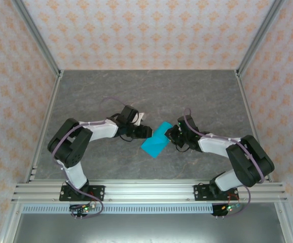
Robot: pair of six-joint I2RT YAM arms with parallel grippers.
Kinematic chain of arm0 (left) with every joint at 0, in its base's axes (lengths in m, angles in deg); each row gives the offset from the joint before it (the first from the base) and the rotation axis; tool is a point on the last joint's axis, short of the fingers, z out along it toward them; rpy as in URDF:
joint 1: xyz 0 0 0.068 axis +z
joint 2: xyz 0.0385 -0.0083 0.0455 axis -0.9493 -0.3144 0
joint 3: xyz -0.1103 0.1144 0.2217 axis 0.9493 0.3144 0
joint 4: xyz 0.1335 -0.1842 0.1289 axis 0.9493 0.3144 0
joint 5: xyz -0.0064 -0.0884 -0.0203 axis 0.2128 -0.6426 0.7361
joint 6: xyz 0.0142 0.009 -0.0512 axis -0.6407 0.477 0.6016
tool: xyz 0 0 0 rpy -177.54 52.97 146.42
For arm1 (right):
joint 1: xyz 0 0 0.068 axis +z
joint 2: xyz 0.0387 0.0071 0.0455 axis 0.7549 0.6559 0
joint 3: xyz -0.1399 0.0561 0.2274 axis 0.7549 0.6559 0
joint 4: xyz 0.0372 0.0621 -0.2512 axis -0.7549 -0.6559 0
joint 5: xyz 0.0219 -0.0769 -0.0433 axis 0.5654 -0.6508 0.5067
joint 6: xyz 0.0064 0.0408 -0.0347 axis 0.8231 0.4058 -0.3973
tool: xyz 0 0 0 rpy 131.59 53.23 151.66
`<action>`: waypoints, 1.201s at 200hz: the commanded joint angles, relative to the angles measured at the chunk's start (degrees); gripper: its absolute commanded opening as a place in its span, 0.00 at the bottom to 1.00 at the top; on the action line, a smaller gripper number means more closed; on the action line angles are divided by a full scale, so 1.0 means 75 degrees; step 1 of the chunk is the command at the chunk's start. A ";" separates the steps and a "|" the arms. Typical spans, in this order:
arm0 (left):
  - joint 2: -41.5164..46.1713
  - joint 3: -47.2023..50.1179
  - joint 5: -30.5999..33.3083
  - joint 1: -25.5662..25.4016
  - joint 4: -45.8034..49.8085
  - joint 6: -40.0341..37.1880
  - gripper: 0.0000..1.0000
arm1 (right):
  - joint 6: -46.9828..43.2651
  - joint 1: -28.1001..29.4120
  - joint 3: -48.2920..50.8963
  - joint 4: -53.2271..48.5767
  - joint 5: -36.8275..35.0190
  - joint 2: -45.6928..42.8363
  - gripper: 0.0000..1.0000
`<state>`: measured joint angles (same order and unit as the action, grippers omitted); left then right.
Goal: Fold a paper plane with a square sheet of paper (fold left side to right side)
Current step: Turn over the paper at the center of the table.
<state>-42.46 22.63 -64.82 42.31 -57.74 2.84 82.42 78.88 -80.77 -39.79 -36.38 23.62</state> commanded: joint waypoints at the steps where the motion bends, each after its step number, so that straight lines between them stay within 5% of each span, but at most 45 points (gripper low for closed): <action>1: 0.0775 0.0165 0.0032 0.0338 -0.0130 0.0091 0.55 | -0.0327 -0.0010 -0.0046 -0.0153 -0.0133 -0.0438 0.16; 105: 0.1396 0.0347 0.0142 0.0399 0.0073 0.0018 0.56 | -0.0068 0.0005 0.0107 0.0675 0.0019 -0.0559 0.28; 130: 0.1470 0.0365 0.0139 0.0400 0.0079 0.0024 0.56 | -0.0015 0.0003 0.0083 0.0700 -0.0010 -0.0480 0.21; 147: 0.1628 0.0426 0.0226 0.0412 0.0115 0.0000 0.57 | -0.0100 0.0004 0.0083 0.0637 -0.0046 -0.0558 0.09; 160: 0.1865 0.0530 0.0356 0.0455 0.0111 0.0047 0.60 | -0.0319 0.0002 0.0054 0.0524 -0.0051 -0.0675 0.00; 186: 0.2658 0.0785 0.0554 0.0583 0.0070 0.0174 0.69 | -0.1216 -0.0098 -0.0128 0.0202 0.0216 -0.1183 0.00; 240: 0.4565 0.0796 0.0214 0.1009 -0.0097 0.0789 0.88 | -0.2687 -0.0827 -0.1211 -0.0200 0.2326 -0.3232 0.00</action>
<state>-13.58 28.68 -61.76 48.35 -56.82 5.35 69.42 74.25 -83.79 -40.80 -28.08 5.22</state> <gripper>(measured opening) 0.841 0.048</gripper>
